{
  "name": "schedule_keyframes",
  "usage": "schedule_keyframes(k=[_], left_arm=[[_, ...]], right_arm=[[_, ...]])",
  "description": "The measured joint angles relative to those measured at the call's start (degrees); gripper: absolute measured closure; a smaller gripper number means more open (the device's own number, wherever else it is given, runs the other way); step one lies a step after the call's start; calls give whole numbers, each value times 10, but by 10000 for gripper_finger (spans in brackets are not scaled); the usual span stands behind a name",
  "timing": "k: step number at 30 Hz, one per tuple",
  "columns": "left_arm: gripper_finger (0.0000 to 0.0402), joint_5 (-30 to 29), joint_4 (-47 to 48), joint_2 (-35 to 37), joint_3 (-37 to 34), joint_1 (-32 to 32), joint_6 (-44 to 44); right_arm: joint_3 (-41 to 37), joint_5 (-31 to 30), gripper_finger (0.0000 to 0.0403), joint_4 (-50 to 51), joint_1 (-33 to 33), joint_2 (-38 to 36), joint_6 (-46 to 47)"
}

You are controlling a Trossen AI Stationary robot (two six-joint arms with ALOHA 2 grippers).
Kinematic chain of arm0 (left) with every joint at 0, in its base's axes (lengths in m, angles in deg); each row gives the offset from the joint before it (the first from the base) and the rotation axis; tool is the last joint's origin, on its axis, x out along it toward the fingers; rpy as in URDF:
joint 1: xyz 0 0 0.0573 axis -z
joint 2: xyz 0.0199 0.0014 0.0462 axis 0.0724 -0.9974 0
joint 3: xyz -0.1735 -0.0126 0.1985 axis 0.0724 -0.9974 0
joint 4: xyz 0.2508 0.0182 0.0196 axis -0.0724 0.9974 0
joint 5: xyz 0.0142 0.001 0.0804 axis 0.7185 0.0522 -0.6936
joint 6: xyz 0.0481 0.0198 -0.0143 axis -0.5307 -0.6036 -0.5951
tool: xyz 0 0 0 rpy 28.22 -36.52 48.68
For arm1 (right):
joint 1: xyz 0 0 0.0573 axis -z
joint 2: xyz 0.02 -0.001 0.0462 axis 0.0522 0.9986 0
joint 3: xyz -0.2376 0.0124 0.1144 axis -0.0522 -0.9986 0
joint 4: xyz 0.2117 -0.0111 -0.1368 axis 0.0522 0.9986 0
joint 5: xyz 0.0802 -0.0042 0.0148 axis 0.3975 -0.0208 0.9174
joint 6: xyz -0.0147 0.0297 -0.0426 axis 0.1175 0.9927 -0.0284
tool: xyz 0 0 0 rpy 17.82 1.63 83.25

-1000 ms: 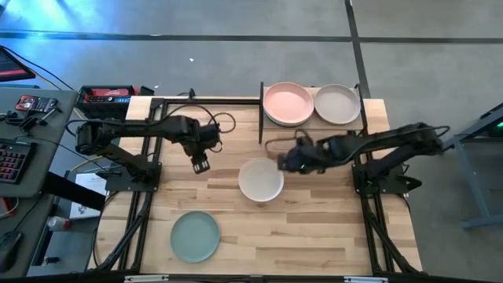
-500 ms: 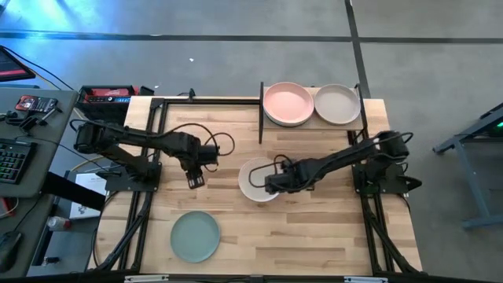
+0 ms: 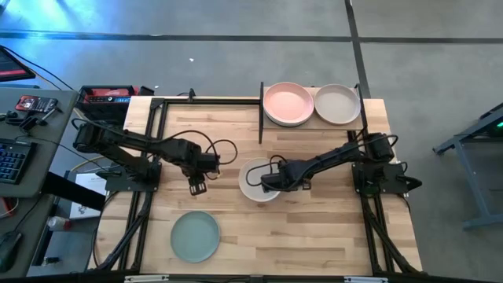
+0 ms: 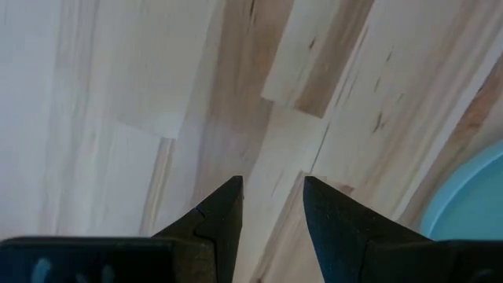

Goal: Place and stack plates onto a shelf
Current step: Stack the white plate on top of the gray plate on the shelf

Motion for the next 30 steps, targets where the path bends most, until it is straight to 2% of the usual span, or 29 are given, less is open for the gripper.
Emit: schedule_keyframes(k=[7, 13, 20, 24, 30], left_arm=[[277, -1, -8, 0, 0, 9, 6], [277, -2, -19, 0, 0, 9, 6], [277, -2, -31, 0, 0, 9, -2], [277, -2, -32, 0, 0, 9, -25], [277, -4, -37, 0, 0, 8, -48]], right_arm=[[2, 11, 322, -9, 3, 13, -1], [2, 9, 393, -12, 3, 13, -18], [25, 24, 400, 14, 3, 16, -37], [70, 26, 402, 72, 1, 16, -61], [169, 10, 403, 227, -9, 16, -77]])
